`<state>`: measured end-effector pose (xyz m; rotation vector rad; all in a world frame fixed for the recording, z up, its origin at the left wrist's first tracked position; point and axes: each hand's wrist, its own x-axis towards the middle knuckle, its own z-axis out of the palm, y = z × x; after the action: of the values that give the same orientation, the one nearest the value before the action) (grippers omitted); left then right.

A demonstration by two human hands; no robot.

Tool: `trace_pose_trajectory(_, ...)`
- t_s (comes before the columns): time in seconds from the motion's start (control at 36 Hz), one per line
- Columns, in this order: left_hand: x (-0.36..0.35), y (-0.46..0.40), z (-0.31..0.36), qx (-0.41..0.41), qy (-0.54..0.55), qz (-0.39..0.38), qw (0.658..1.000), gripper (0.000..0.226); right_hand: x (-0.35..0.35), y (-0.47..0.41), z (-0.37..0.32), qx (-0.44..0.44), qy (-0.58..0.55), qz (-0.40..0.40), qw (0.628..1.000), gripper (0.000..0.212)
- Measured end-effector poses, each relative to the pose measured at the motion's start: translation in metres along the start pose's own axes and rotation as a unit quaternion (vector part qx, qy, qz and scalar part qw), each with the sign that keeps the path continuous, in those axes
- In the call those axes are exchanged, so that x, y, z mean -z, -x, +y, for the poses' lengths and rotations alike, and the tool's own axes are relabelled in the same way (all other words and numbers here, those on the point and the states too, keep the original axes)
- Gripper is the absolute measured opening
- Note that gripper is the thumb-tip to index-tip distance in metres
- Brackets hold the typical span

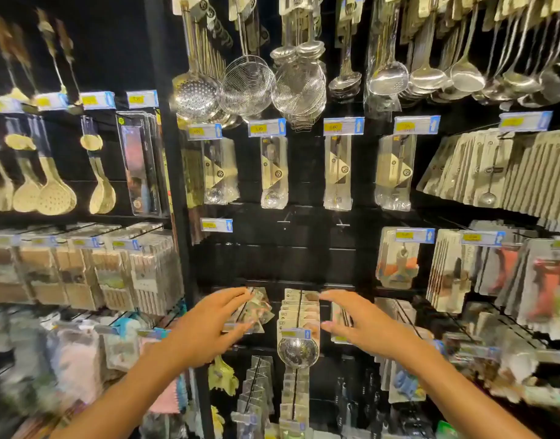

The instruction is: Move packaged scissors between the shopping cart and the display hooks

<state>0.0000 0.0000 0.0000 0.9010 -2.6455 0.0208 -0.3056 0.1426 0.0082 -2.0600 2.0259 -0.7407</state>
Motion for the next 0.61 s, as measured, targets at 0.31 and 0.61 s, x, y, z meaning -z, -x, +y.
trace_pose_trajectory(0.31,-0.050,0.134,-0.071,0.125,0.008,-0.065,0.990,0.073,-0.132,-0.043,-0.054,0.100,-0.016,-0.151,0.983,0.057)
trace_pose_trajectory(0.61,-0.058,0.315,-0.141,0.306,0.027,-0.088,0.947,0.067,-0.288,-0.076,-0.150,0.148,-0.013,-0.286,0.947,0.083)
